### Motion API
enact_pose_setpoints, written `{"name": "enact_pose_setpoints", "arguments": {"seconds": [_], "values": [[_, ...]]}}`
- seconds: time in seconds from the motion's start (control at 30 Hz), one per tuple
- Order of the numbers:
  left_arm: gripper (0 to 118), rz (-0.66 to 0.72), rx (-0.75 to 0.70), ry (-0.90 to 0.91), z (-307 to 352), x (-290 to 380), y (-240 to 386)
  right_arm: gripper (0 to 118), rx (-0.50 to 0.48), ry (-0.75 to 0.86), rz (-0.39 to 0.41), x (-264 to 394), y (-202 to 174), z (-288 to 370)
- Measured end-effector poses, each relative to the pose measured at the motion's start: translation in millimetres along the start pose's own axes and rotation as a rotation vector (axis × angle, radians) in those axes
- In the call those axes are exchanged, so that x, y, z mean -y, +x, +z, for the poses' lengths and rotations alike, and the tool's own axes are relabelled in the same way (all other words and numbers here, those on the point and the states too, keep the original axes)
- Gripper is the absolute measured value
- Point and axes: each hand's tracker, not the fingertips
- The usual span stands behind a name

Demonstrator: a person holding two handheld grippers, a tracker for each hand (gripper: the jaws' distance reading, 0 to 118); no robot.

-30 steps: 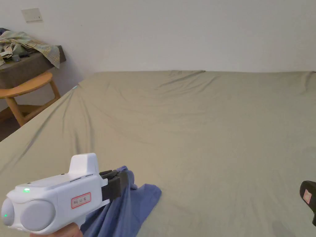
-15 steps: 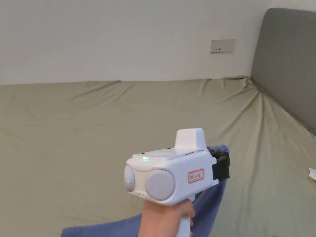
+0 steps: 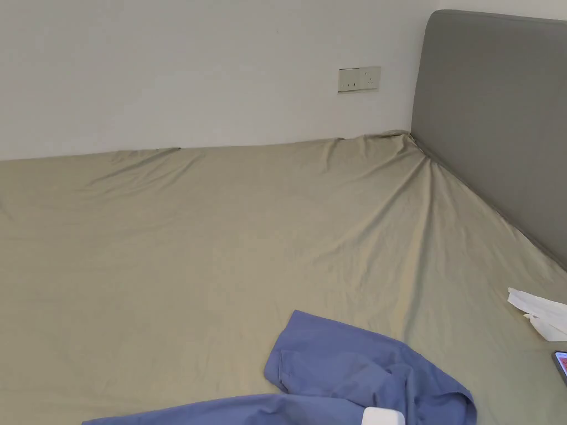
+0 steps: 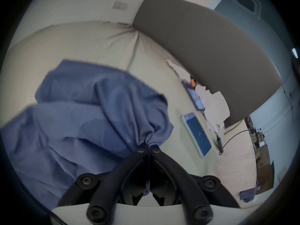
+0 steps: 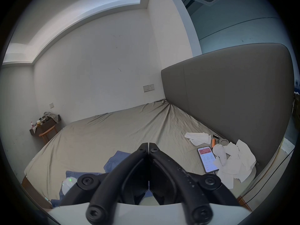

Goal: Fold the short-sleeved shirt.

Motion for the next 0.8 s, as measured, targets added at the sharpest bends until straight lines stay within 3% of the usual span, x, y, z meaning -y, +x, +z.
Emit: {"name": "enact_pose_setpoints", "arguments": {"seconds": [0.2, 0.23, 0.3, 0.33, 0.4, 0.53, 0.6, 0.67, 0.7, 0.77, 0.8], "values": [[4, 0.069, 0.013, 0.026, 17.0, -2.2, -17.1, 0, -0.017, 0.004, 0.009, -1.9, -12.8, 0.6], [32, 0.067, 0.011, 0.065, 29.7, -5.4, -22.0, 0, -0.022, 0.002, 0.009, -2.5, -15.0, 0.7], [113, 0.093, 0.056, 0.116, 72.7, -11.8, -36.6, 0, -0.028, 0.008, 0.007, -4.2, -20.6, 1.0], [115, 0.106, 0.069, 0.208, 106.5, -13.7, -45.0, 0, -0.035, 0.007, 0.008, -5.4, -23.3, 1.2], [103, 0.158, 0.077, 0.378, 184.8, -11.2, -67.3, 0, -0.046, 0.015, 0.016, -6.9, -30.0, 2.6], [118, 0.115, -0.287, 0.759, 326.7, 35.9, -100.6, 0, -0.065, 0.027, 0.040, -7.8, -43.3, 6.7], [118, 0.142, -0.458, 0.859, 385.1, 65.9, -118.5, 0, -0.068, 0.028, 0.046, -6.3, -50.0, 8.1], [113, 0.208, -0.541, 0.796, 423.1, 93.1, -135.1, 0, -0.071, 0.028, 0.042, -4.9, -53.3, 9.9], [94, 0.205, -0.614, 0.834, 438.1, 108.7, -138.9, 0, -0.072, 0.027, 0.040, -4.3, -55.0, 10.2], [1, 0.214, -0.732, 0.890, 457.5, 135.7, -139.7, 0, -0.068, 0.027, 0.039, -3.0, -59.2, 10.9], [0, 0.239, -0.774, 0.874, 465.0, 145.7, -143.0, 0, -0.069, 0.027, 0.039, -2.6, -60.2, 11.7]]}}
